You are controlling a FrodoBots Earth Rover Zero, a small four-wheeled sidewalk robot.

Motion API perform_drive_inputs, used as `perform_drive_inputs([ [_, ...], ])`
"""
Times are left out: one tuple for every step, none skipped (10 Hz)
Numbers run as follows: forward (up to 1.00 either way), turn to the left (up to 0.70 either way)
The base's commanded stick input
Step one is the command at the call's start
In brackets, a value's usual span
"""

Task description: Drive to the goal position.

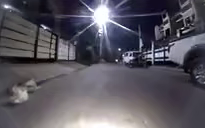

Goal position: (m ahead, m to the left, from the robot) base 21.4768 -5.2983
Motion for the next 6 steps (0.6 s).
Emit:
perform_drive_inputs([
  [1.00,0.39],
  [1.00,0.39],
  [1.00,0.30],
  [1.00,0.15],
  [1.00,0.05],
  [1.00,0.05],
])
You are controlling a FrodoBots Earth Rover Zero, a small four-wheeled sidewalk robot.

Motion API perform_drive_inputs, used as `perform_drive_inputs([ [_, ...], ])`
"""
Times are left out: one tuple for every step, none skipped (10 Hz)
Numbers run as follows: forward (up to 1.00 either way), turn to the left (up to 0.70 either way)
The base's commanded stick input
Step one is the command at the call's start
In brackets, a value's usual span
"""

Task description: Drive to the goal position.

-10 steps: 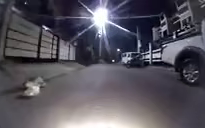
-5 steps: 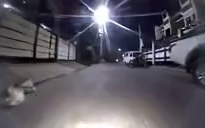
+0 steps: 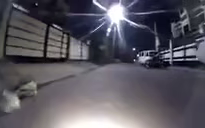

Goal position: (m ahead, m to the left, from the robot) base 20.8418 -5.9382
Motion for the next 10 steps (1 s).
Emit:
perform_drive_inputs([
  [1.00,0.05],
  [1.00,0.05],
  [1.00,0.05],
  [1.00,0.05],
  [1.00,0.05],
  [1.00,0.05],
  [1.00,0.05],
  [1.00,0.05],
  [1.00,0.02],
  [1.00,-0.18],
])
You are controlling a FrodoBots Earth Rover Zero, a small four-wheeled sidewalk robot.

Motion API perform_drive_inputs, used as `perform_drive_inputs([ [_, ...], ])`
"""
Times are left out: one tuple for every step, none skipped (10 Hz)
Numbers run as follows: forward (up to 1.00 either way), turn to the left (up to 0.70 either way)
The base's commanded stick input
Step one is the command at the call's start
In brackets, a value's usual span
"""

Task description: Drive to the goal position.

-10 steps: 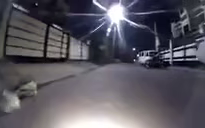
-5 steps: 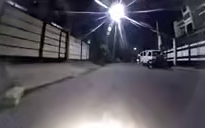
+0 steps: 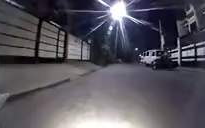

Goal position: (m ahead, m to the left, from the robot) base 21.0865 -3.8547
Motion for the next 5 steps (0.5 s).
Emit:
perform_drive_inputs([
  [1.00,-0.39],
  [1.00,-0.39],
  [1.00,-0.39],
  [1.00,-0.39],
  [1.00,-0.39],
])
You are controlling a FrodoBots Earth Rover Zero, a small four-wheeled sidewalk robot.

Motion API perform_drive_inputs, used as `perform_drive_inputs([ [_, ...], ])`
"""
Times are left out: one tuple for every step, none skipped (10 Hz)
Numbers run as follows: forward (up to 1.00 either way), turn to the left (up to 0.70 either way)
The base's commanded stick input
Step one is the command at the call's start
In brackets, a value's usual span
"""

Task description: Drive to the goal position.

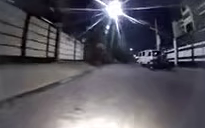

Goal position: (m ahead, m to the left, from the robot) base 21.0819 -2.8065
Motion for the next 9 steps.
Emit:
perform_drive_inputs([
  [1.00,-0.39],
  [1.00,-0.36],
  [1.00,-0.32],
  [1.00,0.05],
  [1.00,0.05],
  [1.00,-0.20],
  [1.00,-0.36],
  [1.00,-0.39],
  [1.00,0.05],
])
